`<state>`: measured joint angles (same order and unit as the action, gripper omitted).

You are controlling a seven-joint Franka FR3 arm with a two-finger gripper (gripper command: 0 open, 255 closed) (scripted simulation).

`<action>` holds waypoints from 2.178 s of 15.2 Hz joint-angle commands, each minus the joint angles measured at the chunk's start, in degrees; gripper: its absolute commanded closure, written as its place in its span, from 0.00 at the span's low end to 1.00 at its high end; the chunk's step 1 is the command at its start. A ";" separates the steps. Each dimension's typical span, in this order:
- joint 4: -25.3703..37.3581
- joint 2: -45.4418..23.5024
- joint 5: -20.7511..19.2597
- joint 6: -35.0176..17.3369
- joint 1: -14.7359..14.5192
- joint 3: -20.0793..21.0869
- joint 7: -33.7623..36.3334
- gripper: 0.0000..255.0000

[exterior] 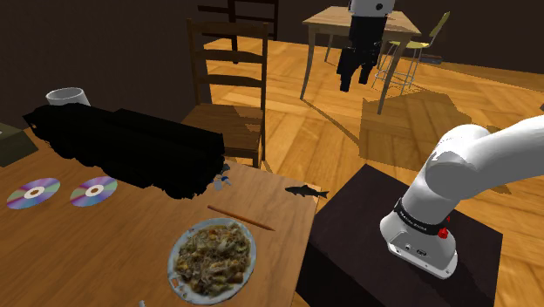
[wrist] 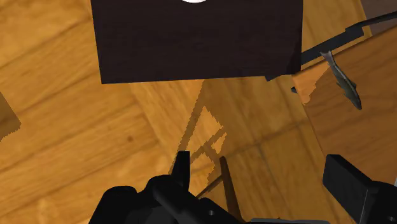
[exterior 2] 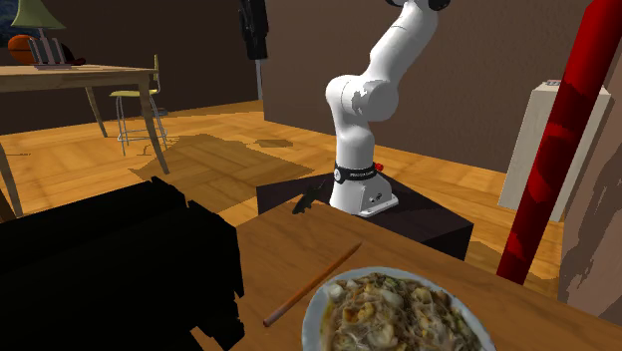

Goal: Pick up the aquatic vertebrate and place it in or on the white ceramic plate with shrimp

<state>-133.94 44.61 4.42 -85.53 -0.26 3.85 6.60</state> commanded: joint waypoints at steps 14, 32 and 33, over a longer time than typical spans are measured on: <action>-2.66 -11.01 -14.74 -6.36 -11.07 31.30 4.11 0.00; -13.23 -40.26 -42.04 -6.32 -10.17 66.31 22.02 0.00; -13.94 -39.80 -42.24 -7.16 -9.99 65.96 21.84 0.00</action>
<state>-146.97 4.19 -37.59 -91.60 -10.41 70.24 28.71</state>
